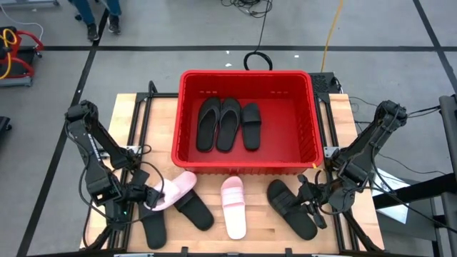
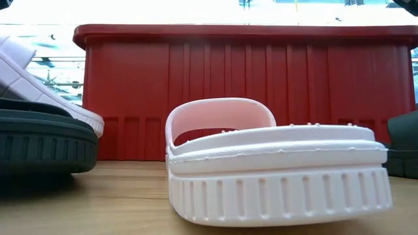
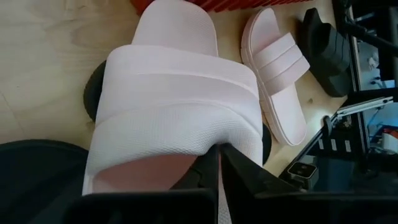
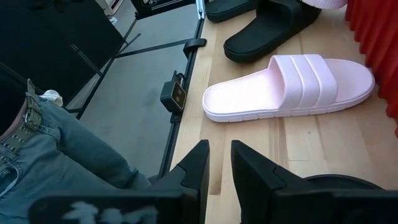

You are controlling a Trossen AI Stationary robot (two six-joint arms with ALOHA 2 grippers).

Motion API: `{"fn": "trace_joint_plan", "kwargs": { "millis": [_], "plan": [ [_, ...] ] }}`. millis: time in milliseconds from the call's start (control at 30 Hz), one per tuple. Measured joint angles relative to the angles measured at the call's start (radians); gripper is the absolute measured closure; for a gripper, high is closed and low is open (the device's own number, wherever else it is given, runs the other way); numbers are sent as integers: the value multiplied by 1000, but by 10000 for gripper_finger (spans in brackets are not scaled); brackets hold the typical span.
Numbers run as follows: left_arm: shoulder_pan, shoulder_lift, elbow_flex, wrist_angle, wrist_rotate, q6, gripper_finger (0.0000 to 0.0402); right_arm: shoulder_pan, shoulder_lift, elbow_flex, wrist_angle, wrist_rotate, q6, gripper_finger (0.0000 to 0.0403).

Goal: Pick and place slides into bin
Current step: Put the black slide into the red bin

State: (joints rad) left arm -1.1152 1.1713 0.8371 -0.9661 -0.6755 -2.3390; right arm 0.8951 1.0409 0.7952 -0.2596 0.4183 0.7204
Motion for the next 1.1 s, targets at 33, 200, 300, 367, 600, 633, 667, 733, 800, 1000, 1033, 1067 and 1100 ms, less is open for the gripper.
{"fn": "trace_joint_plan", "kwargs": {
  "millis": [33,200,300,367,600,633,667,733,800,1000,1033,1067,1100],
  "plan": [
    [0,0,0,0,0,0,398,0,0,0,0,0,0,347],
    [0,0,0,-11,5,0,401,0,0,0,0,0,0,347],
    [0,0,0,-40,44,-13,401,0,0,0,0,0,0,347],
    [0,0,0,-68,70,-21,401,0,0,0,0,0,0,347],
    [0,-17,-1,-271,203,-64,401,0,0,0,0,-1,0,347],
    [1,-21,-2,-313,216,-65,401,0,0,0,0,-1,0,347],
    [3,-24,-2,-350,220,-65,401,0,0,0,0,-1,0,347],
    [13,-29,-2,-417,220,-61,401,0,0,0,0,-1,-1,347],
    [24,-31,-2,-474,221,-50,401,0,0,0,0,-1,0,347],
    [80,-32,-2,-579,209,26,401,0,0,0,1,-1,0,347],
    [90,-32,-2,-583,209,40,401,0,0,0,1,-1,0,347],
    [100,-32,-2,-580,209,53,401,0,0,0,1,-1,0,347],
    [109,-32,-2,-576,209,62,401,0,0,0,1,-1,0,347]
  ]
}}
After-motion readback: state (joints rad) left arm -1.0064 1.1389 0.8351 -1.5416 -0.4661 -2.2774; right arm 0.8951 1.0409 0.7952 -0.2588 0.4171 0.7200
